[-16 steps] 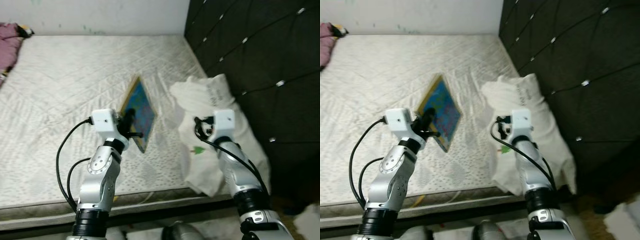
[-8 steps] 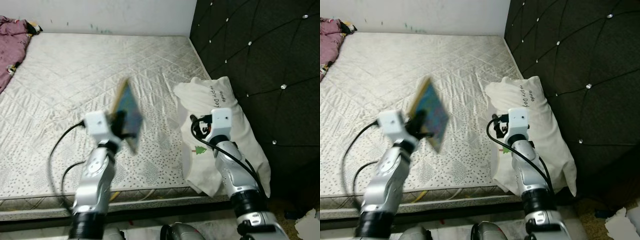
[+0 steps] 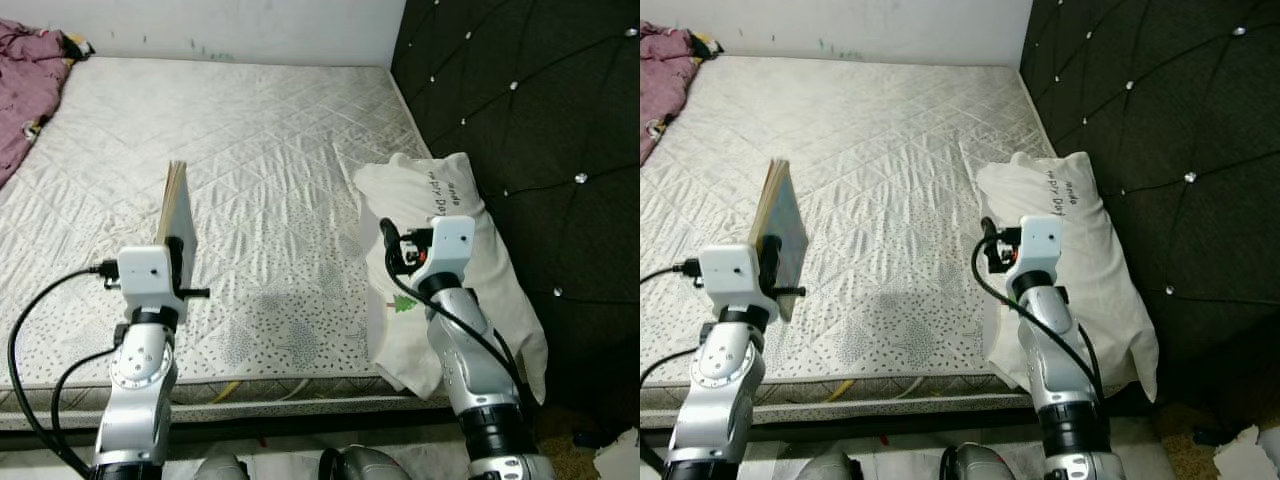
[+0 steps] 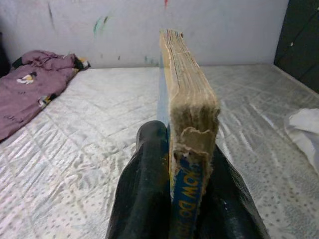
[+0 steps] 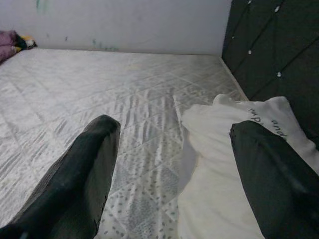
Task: Clean up the room
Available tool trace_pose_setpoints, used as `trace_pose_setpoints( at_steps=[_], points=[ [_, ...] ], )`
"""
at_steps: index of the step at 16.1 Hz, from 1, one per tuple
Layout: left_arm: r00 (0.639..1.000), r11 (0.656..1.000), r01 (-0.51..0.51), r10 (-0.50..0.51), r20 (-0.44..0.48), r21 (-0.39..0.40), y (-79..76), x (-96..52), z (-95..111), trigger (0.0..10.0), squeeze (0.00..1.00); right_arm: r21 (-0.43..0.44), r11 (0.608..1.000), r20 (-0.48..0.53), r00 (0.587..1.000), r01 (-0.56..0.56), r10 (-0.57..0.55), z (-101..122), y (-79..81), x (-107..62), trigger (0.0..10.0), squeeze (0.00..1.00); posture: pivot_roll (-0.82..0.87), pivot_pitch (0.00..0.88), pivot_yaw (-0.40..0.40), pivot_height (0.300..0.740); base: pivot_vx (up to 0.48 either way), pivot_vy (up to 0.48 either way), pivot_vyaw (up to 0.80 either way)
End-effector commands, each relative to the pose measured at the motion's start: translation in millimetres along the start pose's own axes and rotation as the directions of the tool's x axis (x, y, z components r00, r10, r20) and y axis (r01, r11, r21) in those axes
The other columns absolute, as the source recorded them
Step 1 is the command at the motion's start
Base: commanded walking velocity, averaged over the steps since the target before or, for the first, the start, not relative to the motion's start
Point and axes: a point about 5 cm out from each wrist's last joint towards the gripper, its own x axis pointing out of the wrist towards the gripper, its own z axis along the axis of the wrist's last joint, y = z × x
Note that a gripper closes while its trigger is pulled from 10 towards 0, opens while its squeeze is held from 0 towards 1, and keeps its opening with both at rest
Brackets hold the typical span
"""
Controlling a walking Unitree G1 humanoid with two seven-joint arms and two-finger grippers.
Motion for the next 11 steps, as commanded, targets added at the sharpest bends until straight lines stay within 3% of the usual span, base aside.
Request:
trace_pose_setpoints(
  at_steps=[1, 11],
  points=[
    [0.997, 1.0, 0.005, -0.007, 0.079, 0.02, -1.9, 1.4, 16.9, 10.0, 0.0, -0.009, 1.0, 0.016, 1.0, -0.012, 0.012, 4.6, 0.9, -2.0, 10.0, 0.0, 0.02, 0.053, -0.05, 0.74, 0.0, 0.0, 0.0],
    [0.998, 1.0, -0.002, 0.002, 0.07, -0.003, -4.2, 4.0, 16.1, 10.0, 0.0, -0.007, 0.999, -0.002, 0.999, -0.035, 0.035, 4.9, 3.2, -2.0, 10.0, 0.0, 0.02, 0.057, -0.053, 0.74, 0.0, 0.0, 0.0]
  ],
)
